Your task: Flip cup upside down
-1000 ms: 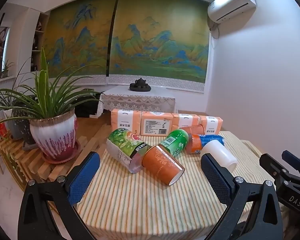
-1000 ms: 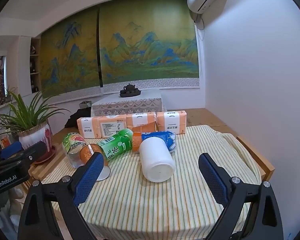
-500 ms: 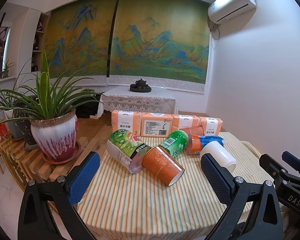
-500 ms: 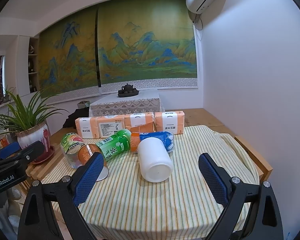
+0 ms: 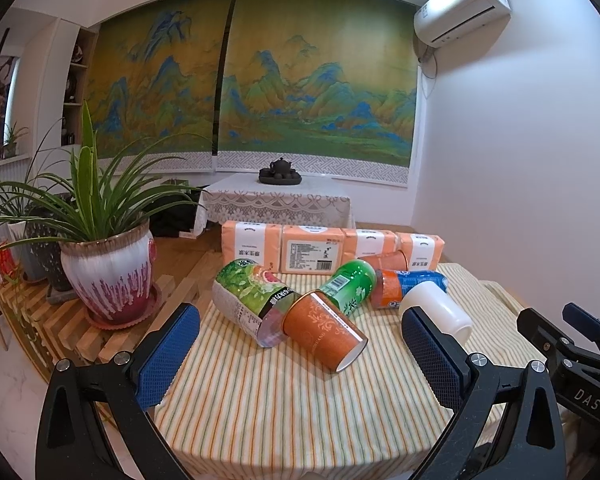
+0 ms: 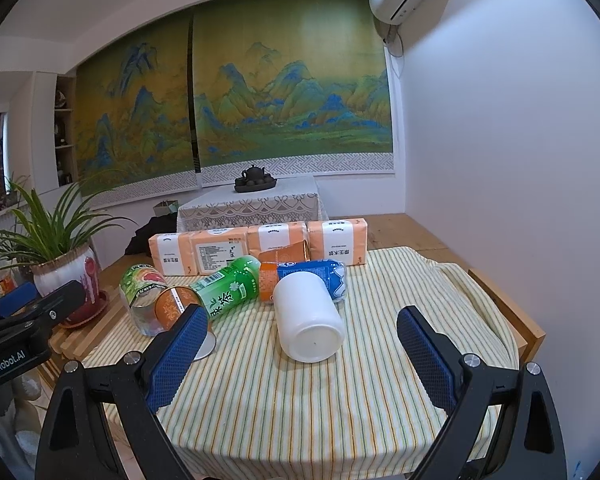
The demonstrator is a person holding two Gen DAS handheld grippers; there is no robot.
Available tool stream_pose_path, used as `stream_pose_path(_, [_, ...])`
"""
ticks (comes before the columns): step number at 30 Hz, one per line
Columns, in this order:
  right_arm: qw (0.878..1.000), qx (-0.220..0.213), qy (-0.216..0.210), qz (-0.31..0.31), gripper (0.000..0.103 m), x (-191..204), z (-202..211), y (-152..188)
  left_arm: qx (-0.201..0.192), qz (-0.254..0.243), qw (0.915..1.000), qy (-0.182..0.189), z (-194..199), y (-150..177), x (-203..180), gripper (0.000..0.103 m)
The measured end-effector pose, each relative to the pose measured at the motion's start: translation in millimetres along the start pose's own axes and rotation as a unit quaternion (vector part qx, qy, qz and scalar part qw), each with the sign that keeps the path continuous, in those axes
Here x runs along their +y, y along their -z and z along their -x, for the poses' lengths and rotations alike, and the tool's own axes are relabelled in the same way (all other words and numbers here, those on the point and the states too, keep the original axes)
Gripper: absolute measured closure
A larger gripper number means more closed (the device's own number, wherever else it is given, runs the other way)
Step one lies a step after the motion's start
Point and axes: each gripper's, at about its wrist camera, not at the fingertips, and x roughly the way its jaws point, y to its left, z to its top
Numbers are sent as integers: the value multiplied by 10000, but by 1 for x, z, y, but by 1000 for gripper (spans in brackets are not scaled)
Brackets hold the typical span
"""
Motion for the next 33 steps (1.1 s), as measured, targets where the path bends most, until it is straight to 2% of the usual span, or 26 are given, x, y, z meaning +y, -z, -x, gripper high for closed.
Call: stream_pose_path(33, [10000,61,9,-35,9,-4,-2,2,78,-125,9999,34,-9,3,-5,1])
